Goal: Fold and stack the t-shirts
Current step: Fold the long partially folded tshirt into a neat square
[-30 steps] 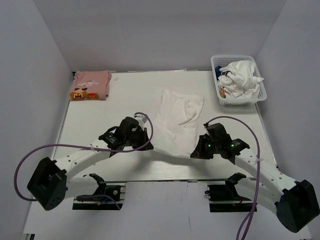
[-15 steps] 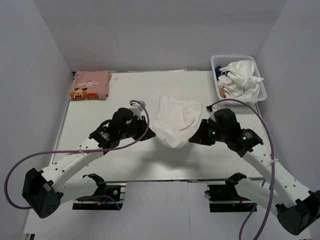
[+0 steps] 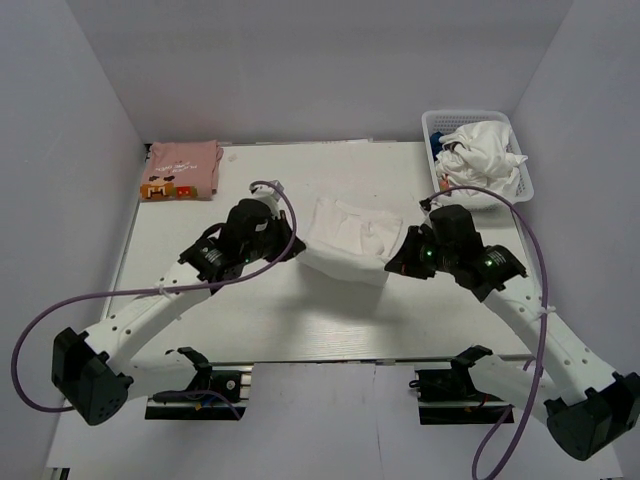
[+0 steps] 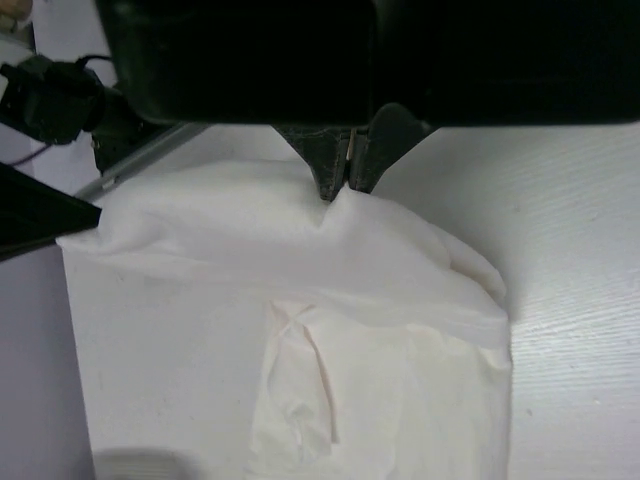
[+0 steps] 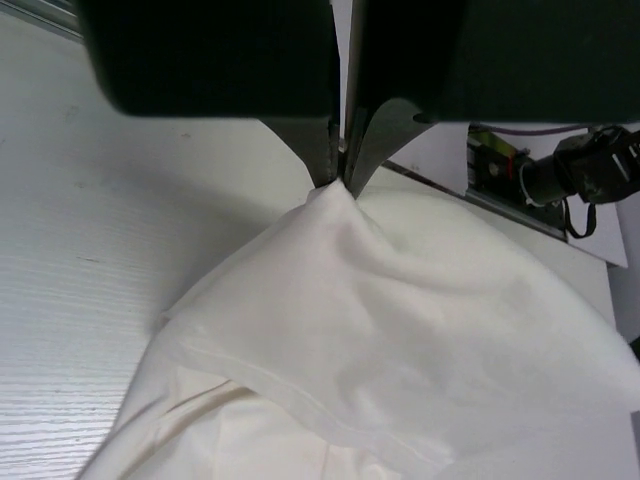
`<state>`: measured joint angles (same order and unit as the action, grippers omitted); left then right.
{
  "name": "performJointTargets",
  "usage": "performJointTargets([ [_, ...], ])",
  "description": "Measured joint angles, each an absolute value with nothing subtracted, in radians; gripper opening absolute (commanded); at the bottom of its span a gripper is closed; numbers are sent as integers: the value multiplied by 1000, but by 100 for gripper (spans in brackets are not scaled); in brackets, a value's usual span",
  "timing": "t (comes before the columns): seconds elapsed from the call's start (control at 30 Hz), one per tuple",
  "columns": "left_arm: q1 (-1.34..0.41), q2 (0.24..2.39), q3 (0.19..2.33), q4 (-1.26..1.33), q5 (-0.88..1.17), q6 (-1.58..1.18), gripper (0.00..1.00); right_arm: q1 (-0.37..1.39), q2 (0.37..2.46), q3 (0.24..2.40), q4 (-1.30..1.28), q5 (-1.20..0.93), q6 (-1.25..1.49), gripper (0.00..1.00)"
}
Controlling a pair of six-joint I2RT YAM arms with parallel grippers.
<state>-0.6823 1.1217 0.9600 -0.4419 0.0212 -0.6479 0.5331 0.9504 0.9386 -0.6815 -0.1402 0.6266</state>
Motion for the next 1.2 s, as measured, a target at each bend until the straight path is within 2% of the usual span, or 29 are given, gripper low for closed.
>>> performJointTargets([
  [0.27, -673, 1378, 1178, -449, -125, -635, 0, 433, 1084, 1009, -634, -138, 602, 0],
  [0.47, -635, 1592, 1360, -448, -178, -606, 0, 321, 1230, 1050, -539, -233, 575, 0],
  [0.93, -511, 2260, 1967, -468, -44, -564, 0, 116, 1705, 1208, -302, -411, 568, 0],
  [0.97, -505, 2295, 1990, -460, -30, -564, 9, 110, 1747, 1229, -290, -406, 566, 0],
  [1.0, -500, 2323, 2004, -453, -20, -562, 25, 105, 1779, 1245, -278, -403, 565, 0],
  [1.03, -495, 2351, 2017, -440, -11, -558, 43, 101, 1814, 1262, -260, -398, 564, 16],
  [1.07, -491, 2376, 2029, -431, -8, -556, 80, 97, 1848, 1280, -250, -393, 560, 53],
  [1.1, -487, 2400, 2043, -421, -7, -549, 96, 94, 1880, 1303, -245, -384, 562, 78],
  [1.13, -483, 2420, 2059, -414, -8, -548, 100, 92, 1912, 1334, -252, -368, 558, 90],
  [1.2, -478, 2458, 2105, -412, -7, -546, 100, 98, 1964, 1422, -259, -345, 531, 90],
])
